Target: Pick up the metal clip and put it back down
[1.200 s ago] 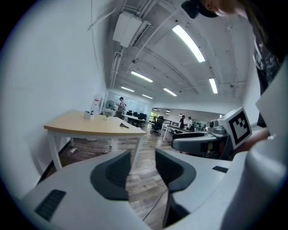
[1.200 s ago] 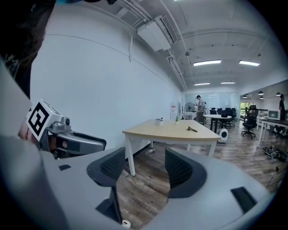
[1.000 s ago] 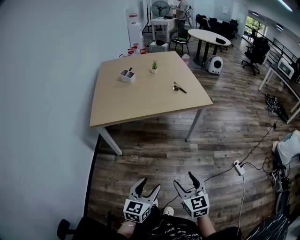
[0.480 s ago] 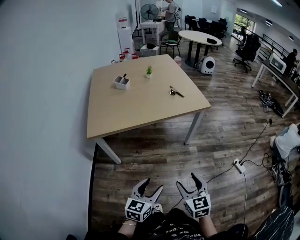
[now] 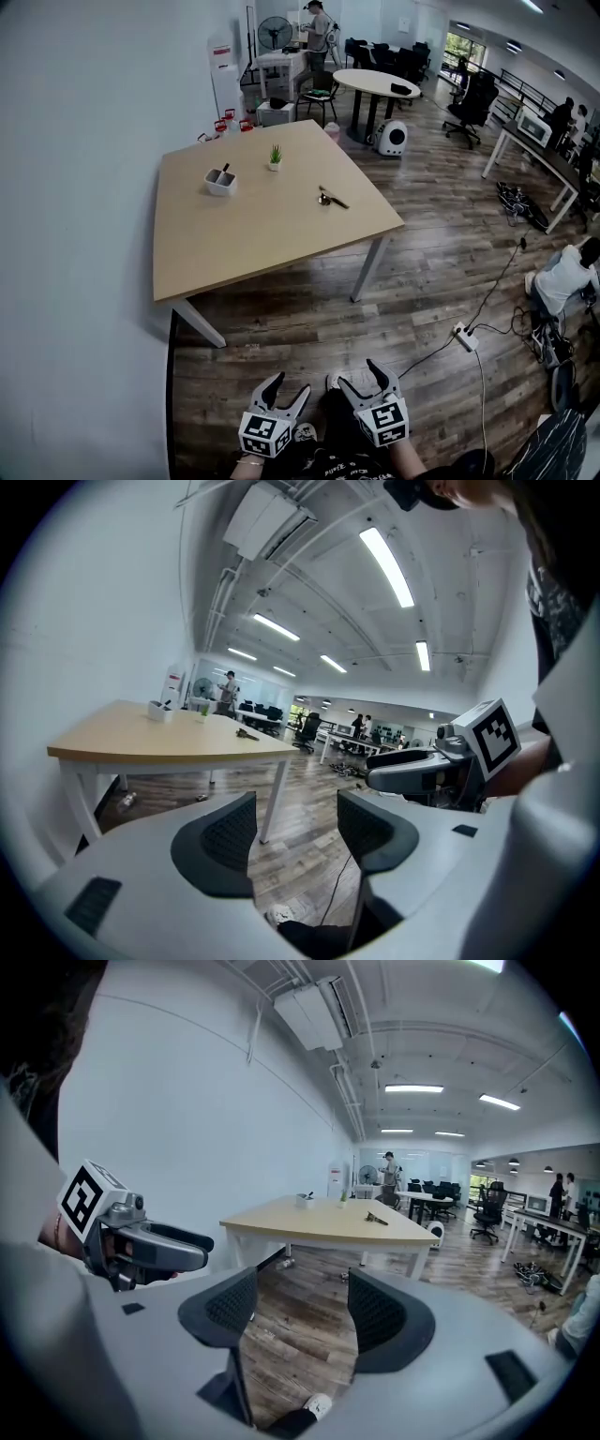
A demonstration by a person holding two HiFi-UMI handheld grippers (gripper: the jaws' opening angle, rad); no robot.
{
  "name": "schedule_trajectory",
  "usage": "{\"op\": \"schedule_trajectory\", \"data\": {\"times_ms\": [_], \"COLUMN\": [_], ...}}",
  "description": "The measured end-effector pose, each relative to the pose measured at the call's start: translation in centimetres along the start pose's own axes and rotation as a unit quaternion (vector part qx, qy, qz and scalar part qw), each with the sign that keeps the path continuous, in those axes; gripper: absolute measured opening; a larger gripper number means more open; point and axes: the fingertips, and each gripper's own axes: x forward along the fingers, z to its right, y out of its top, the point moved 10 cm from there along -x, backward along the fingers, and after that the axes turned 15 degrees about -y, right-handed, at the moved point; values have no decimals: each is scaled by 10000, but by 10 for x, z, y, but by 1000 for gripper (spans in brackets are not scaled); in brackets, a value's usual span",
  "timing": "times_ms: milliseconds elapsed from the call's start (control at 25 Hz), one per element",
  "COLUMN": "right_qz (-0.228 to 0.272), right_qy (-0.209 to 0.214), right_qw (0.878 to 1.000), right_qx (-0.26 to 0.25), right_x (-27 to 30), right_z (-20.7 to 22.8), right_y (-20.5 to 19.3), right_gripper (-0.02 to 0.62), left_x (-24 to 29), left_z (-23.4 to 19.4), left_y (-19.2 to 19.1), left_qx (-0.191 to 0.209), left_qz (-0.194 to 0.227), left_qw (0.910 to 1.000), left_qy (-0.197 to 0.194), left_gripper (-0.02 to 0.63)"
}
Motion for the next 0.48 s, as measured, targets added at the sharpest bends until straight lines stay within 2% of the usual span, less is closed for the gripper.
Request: {"op": "schedule_trajectory", "data": {"times_ms": [200,480], "right_qz": [104,99], "right_qy": [153,371], "right_qw": [9997,9991], "right_qx": [-132,-152], "right_x": [42,118], "right_z": [17,63], "right_y": [10,37], "right_gripper": [301,301], "left_x": [28,95], "left_z": [-19,-57], "left_y": [9,50], "left_qx": [3,148], "left_qz": [44,32], "left_qw": [9999,9998], "left_qy": [103,129], "left_gripper": [262,262]}}
